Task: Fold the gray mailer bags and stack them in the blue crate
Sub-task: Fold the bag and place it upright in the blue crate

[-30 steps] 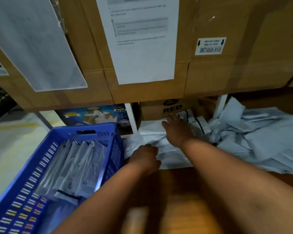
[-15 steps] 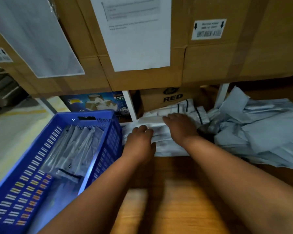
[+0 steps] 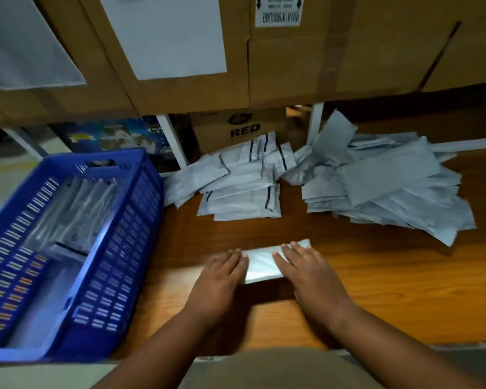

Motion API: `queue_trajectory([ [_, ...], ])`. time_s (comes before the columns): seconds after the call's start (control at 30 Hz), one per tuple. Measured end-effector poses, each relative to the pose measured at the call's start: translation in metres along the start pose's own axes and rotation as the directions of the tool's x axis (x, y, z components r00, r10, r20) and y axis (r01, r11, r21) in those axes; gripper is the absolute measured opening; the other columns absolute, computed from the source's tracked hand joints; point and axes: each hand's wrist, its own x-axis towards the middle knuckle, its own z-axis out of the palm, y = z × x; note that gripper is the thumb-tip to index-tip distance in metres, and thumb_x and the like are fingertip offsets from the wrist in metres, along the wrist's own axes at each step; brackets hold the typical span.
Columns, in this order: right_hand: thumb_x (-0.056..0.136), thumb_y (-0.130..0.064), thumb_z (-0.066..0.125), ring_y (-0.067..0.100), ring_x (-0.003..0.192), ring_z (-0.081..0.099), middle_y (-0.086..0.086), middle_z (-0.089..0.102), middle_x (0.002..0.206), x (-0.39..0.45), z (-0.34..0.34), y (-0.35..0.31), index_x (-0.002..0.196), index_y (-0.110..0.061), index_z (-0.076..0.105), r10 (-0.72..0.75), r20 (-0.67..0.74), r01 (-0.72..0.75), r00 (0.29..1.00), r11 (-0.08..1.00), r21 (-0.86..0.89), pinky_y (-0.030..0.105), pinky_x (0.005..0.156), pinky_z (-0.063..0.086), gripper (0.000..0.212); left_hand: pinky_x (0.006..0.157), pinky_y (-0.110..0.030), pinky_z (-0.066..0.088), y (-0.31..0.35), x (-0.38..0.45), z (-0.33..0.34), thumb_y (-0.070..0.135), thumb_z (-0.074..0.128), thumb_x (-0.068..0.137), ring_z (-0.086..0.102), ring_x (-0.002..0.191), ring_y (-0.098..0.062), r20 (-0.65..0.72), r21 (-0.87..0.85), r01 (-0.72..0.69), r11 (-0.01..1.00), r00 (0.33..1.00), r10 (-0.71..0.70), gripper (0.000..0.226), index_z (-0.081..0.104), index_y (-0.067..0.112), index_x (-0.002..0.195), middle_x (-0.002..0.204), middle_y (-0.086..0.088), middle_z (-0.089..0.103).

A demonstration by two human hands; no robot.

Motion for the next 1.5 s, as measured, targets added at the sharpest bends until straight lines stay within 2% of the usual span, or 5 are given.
queue_trajectory([
  [0.27, 0.103, -0.034, 0.055, 0.025, 0.124, 0.065, -0.002, 0.069, 0.135, -0.047, 0.009, 0.016, 0.137, -0.028, 0.062, -0.117, -0.038, 0.122, 0.992, 0.98, 0.156, 0.045, 0.104, 0.052, 0.035, 0.114, -0.038, 0.044, 0.029, -0.036, 0.025, 0.042, 0.059, 0.099, 0.06, 0.135, -0.025, -0.115, -0.187, -0.06, 0.98, 0.993, 0.039, 0.049, 0.068, 0.017, 0.14, 0.147, -0.005, 0.064],
  [0.47, 0.089, -0.078, 0.059, 0.025, 0.146, 0.039, -0.001, 0.04, 0.16, -0.015, -0.024, 0.013, 0.15, -0.037, 0.042, -0.109, 0.334, 0.094, 0.936, 0.994, 0.059, 0.045, 0.116, 0.04, 0.075, 0.114, -0.045, 0.046, 0.009, -0.02, 0.006, 0.074, 0.055, 0.092, 0.039, 0.148, -0.022, 0.173, -0.088, 0.03, 0.996, 0.985, -0.015, 0.077, 0.044, 0.034, 0.157, 0.165, 0.0, 0.042],
  [0.8, 0.081, -0.067, 0.066, 0.026, 0.14, 0.04, 0.0, 0.045, 0.146, -0.002, -0.029, 0.008, 0.148, -0.038, 0.042, -0.094, 0.345, 0.095, 0.934, 0.995, 0.013, 0.048, 0.123, 0.031, 0.076, 0.112, -0.039, 0.043, 0.023, -0.011, -0.002, 0.077, 0.064, 0.081, 0.04, 0.137, -0.02, 0.185, -0.128, 0.063, 0.99, 0.982, -0.039, 0.085, 0.048, 0.029, 0.15, 0.154, 0.004, 0.048],
  [1.07, 0.101, -0.054, 0.033, 0.032, 0.163, 0.016, 0.015, 0.024, 0.175, -0.016, 0.002, -0.034, 0.166, -0.014, 0.03, -0.086, 0.221, 0.096, 0.971, 0.995, -0.038, 0.057, 0.132, 0.01, 0.077, 0.132, -0.053, 0.001, 0.053, -0.046, 0.025, 0.065, 0.036, 0.097, -0.026, 0.16, -0.031, 0.209, -0.066, 0.13, 0.989, 0.971, -0.114, 0.101, -0.004, 0.005, 0.168, 0.174, -0.02, -0.021],
  [1.5, 0.107, -0.052, 0.026, 0.031, 0.165, -0.009, 0.018, -0.001, 0.178, -0.003, 0.043, -0.056, 0.17, -0.007, 0.014, -0.082, 0.24, 0.107, 0.967, 0.99, -0.09, 0.06, 0.13, 0.008, 0.078, 0.129, -0.059, 0.016, 0.054, -0.037, 0.052, 0.046, 0.039, 0.101, -0.009, 0.163, -0.041, 0.155, -0.167, 0.099, 0.981, 0.985, -0.073, 0.088, 0.005, -0.002, 0.167, 0.174, -0.028, -0.008],
])
